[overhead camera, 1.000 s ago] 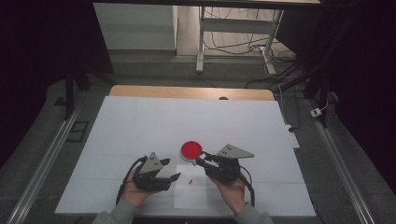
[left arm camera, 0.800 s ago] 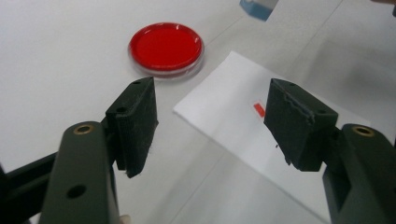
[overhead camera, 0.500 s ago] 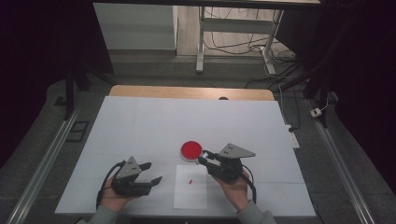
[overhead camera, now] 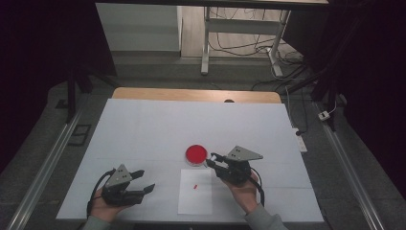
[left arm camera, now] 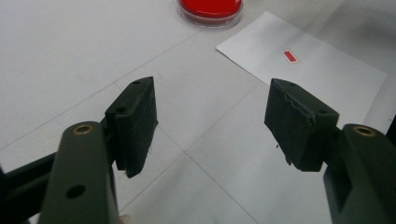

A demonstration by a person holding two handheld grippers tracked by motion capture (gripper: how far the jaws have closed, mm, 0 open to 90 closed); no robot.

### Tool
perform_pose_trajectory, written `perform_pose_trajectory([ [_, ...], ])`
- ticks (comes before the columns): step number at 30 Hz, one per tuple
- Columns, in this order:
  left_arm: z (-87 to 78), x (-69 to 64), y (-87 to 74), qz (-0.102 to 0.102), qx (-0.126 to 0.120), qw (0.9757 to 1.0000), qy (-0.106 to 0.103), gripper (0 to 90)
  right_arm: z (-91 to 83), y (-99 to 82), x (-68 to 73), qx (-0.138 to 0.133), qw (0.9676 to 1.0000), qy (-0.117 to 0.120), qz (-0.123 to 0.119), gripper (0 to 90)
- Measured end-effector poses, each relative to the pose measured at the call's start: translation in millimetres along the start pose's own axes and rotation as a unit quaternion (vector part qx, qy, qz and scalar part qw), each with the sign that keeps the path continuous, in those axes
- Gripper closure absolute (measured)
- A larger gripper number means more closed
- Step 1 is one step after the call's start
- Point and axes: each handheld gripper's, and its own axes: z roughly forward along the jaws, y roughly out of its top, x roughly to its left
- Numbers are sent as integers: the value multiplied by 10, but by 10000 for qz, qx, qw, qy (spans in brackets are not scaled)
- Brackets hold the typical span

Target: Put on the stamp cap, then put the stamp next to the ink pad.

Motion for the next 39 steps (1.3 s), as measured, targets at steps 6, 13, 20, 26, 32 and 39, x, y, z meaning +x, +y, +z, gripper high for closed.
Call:
perform_pose_trajectory([
  [6, 14, 11, 3, 1, 19, 10000, 12, 339, 6, 3, -42, 47, 9999, -69, -114, 666],
  [13, 29, 15, -2, 3, 52, 10000, 4, 332, 24, 0, -137, 130, 9996, -249, -92, 666],
  [20, 49, 13, -7, -3, 115, 9999, 6, 327, 41, 4, -203, 225, 9992, -325, -62, 666],
  [26, 67, 5, -9, 4, 143, 9999, 6, 325, 71, 15, -270, 271, 9987, -427, -3, 666],
  [32, 71, 5, -8, 4, 149, 9999, 11, 324, 126, 55, -340, 318, 9981, -535, 13, 666],
  [39, 74, 15, -10, -13, 156, 9999, 11, 323, 223, 75, -440, 421, 9964, -732, 29, 666],
])
